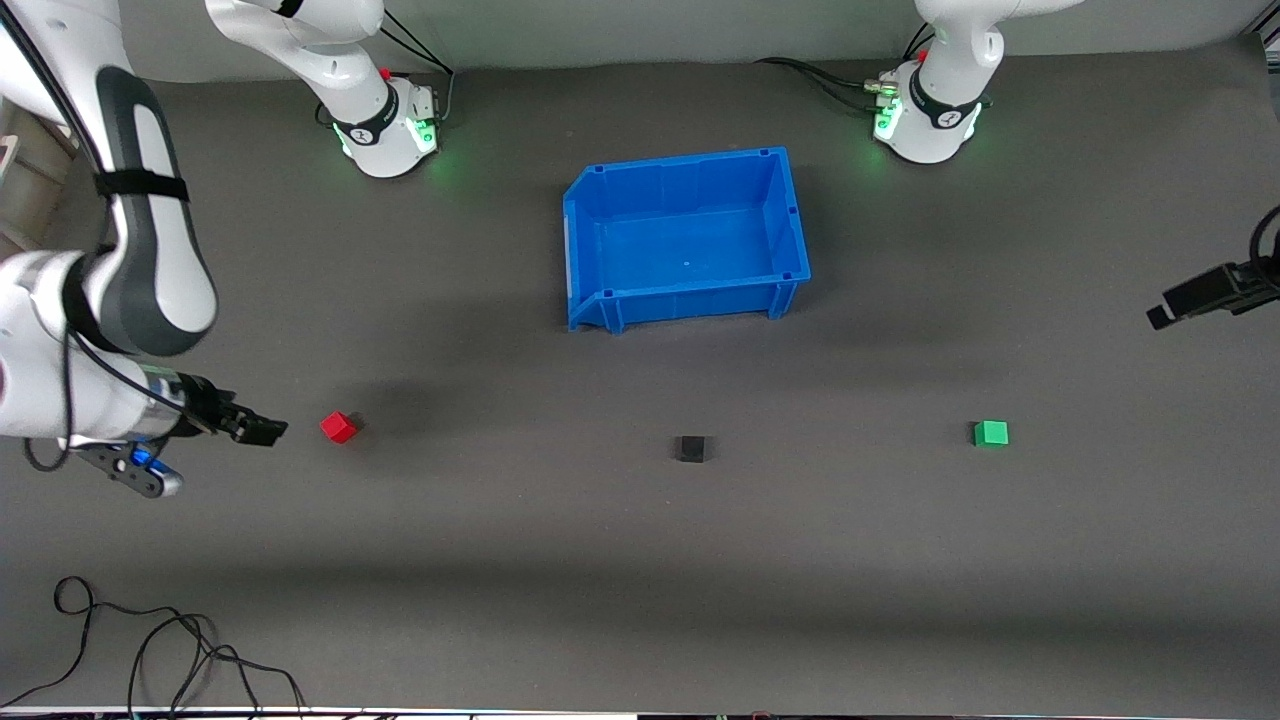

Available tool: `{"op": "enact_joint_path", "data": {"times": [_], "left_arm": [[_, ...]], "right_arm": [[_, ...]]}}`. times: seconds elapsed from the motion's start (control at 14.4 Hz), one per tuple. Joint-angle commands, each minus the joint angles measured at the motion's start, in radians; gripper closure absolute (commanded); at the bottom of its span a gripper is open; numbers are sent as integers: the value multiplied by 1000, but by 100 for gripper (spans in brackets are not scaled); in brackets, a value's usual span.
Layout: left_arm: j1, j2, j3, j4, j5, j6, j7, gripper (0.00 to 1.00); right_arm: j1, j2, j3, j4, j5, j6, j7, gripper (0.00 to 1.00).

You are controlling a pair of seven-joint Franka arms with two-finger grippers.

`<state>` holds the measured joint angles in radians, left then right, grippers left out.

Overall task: Attach green and red cubes to black cube
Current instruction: 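Grasp the red cube with the right gripper while the left gripper approaches the green cube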

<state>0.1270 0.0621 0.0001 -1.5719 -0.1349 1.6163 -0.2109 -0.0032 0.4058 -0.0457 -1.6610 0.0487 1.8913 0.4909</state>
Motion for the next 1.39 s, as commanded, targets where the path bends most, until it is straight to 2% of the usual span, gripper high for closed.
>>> {"op": "enact_joint_path", "data": {"times": [0.0, 0.21, 0.42, 0.69, 0.83, 1.04, 1.32], "left_arm": [[11, 31, -8, 9, -12, -1, -281, 0], [49, 64, -8, 9, -81, -4, -499, 0], [147, 103, -8, 1, -169, -9, -502, 0], [197, 174, -8, -14, -198, 8, -504, 0], [227, 206, -8, -42, -271, 33, -531, 0], [229, 206, -8, -137, -328, 134, -669, 0], [215, 231, -14, -192, -396, 203, -850, 0]], "right_arm": [[9, 68, -2, 21, 36, 66, 71, 1], [9, 99, -2, -51, 39, 179, 71, 1], [12, 105, -2, -120, 39, 287, 80, 1], [41, 148, 3, -121, 54, 293, 181, 1], [51, 166, 1, -121, 54, 299, 213, 2], [45, 188, -2, -125, 56, 307, 215, 2], [43, 186, -2, -143, 54, 307, 215, 2]]}}
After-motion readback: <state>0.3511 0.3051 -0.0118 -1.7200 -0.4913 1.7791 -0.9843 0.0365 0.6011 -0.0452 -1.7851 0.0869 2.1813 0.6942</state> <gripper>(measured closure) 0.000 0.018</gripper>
